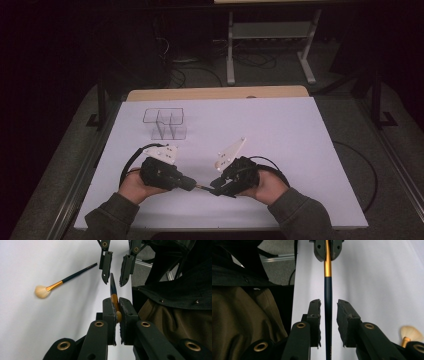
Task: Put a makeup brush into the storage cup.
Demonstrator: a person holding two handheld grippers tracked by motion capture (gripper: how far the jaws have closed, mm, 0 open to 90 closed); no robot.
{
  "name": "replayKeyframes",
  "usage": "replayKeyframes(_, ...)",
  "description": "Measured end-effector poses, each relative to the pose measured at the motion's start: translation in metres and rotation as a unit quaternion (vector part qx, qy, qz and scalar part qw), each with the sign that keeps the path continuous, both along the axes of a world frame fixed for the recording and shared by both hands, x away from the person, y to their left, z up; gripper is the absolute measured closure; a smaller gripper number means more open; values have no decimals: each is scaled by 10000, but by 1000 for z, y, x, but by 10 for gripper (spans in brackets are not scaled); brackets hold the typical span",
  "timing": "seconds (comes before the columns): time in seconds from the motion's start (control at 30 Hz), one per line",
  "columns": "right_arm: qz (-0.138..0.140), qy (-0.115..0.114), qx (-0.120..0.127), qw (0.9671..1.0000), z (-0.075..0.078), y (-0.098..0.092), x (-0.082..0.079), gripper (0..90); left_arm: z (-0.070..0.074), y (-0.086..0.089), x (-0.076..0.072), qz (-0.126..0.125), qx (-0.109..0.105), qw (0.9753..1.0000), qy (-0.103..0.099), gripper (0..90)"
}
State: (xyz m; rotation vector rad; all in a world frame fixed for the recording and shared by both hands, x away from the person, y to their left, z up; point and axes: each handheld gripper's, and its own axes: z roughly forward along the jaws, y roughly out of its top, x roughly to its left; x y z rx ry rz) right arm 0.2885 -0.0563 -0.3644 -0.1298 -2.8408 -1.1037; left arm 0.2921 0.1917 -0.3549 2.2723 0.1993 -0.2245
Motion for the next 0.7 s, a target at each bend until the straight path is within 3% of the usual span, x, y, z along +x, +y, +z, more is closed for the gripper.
replayKeyframes(0.2, 64, -36, -258, 9996, 4, 15, 0, 693, 2, -2, -1, 7, 84, 10000, -48, 843)
replayKeyframes(0.33, 89, -48, -341, 9994, 4, 21, 0, 738, 3, -4, -3, -21, 150, 9998, -106, 842)
replayKeyframes(0.47, 98, -33, -352, 9993, 2, 23, 1, 806, 4, -5, -4, -14, 139, 9998, -169, 842)
replayKeyframes(0.7, 159, -76, -219, 9996, 0, 24, 0, 825, 5, -2, -5, 37, 50, 9999, -145, 832)
